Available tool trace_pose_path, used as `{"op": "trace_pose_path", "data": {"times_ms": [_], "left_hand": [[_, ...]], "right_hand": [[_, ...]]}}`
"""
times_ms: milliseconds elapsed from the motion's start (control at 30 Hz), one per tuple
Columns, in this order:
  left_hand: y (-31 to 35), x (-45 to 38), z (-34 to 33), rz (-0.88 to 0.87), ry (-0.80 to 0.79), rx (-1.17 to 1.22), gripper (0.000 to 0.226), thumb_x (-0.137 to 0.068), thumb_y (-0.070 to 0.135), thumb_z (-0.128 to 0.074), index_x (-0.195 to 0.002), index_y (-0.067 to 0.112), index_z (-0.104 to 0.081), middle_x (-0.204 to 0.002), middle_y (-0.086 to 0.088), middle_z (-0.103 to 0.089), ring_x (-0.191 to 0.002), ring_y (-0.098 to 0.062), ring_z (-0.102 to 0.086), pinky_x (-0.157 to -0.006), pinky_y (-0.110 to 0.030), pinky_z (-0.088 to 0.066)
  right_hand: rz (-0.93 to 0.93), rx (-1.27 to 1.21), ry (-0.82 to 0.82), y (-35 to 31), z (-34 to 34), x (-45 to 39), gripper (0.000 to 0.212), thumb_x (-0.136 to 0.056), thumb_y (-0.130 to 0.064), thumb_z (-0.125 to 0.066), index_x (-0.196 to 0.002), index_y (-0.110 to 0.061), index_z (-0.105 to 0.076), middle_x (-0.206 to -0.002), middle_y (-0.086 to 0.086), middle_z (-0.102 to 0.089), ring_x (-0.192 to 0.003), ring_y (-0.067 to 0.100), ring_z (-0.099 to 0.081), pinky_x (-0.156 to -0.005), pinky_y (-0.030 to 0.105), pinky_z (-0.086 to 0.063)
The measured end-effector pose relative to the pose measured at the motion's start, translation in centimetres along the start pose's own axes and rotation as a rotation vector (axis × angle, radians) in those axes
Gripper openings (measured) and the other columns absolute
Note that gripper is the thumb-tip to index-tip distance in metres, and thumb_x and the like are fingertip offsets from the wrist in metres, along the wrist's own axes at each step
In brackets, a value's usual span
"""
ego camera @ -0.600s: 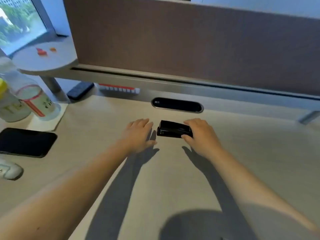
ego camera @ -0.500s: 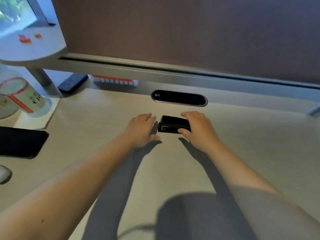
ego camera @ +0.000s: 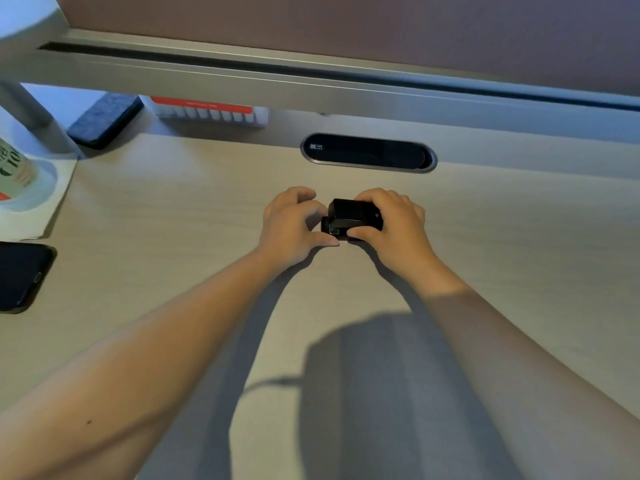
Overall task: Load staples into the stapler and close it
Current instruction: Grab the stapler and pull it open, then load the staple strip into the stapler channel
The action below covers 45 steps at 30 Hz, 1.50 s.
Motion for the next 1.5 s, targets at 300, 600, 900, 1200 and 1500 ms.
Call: {"op": "trace_pose_path", "data": {"times_ms": [300, 600, 900, 1200, 1500], "left_hand": [[0.8, 1.9, 0.0, -0.020, 0.006, -0.068, 0.038, -0.066, 0.027, -0.071, -0.100, 0.011, -0.065, -0.129, -0.009, -0.050, -0.123, -0.025, -0.037, -0.101, -0.036, -0.028], [1.3, 6.6, -1.2, -0.033, 0.042, -0.090, 0.039, -0.066, 0.025, -0.072, -0.100, 0.009, -0.064, -0.131, -0.011, -0.047, -0.126, -0.028, -0.036, -0.104, -0.039, -0.030], [1.8, 11.6, -2.6, -0.086, 0.024, -0.066, 0.038, -0.069, 0.023, -0.070, -0.103, 0.009, -0.062, -0.133, -0.012, -0.043, -0.128, -0.028, -0.034, -0.108, -0.044, -0.030], [2.2, 15.0, -3.3, -0.126, 0.105, -0.079, 0.041, -0.069, 0.024, -0.070, -0.104, 0.006, -0.060, -0.125, -0.015, -0.049, -0.119, -0.030, -0.042, -0.103, -0.041, -0.034], [2.8, 17.3, -4.2, -0.140, 0.096, -0.030, 0.035, -0.073, 0.023, -0.066, -0.103, 0.008, -0.059, -0.118, -0.018, -0.057, -0.109, -0.033, -0.050, -0.098, -0.049, -0.041]], "right_hand": [[-0.041, -0.508, 0.069, -0.2, 3.0, 2.7, 0.023, -0.079, -0.003, -0.057, -0.099, -0.011, -0.049, -0.098, 0.004, -0.049, -0.076, 0.002, -0.046, -0.060, -0.004, -0.037], [-0.117, -0.763, 0.212, 2.3, 5.3, 8.1, 0.020, -0.085, -0.008, -0.052, -0.099, -0.021, -0.044, -0.093, -0.011, -0.053, -0.098, 0.018, -0.049, -0.084, 0.029, -0.045], [-0.233, -1.302, 0.335, 6.6, 4.8, 13.6, 0.026, -0.091, -0.008, -0.039, -0.115, -0.017, -0.037, -0.096, -0.001, -0.050, -0.104, 0.025, -0.050, -0.090, 0.052, -0.045], [-0.307, -1.105, 0.441, 10.3, 4.7, 17.9, 0.006, -0.089, -0.011, -0.047, -0.085, -0.016, -0.048, -0.099, 0.010, -0.057, -0.097, 0.025, -0.056, -0.064, 0.024, -0.052], [-0.261, -0.528, 0.400, 11.3, 5.9, 22.3, 0.035, -0.084, -0.031, -0.056, -0.109, -0.007, -0.054, -0.094, 0.000, -0.054, -0.096, 0.019, -0.048, -0.080, 0.031, -0.036]]}}
Point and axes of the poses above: each hand's wrist, its own x-axis away from the middle knuckle, its own z-axis out of the back of the hand, y = z × x, the point moved 8 cm from there along -x, towards the middle knuckle
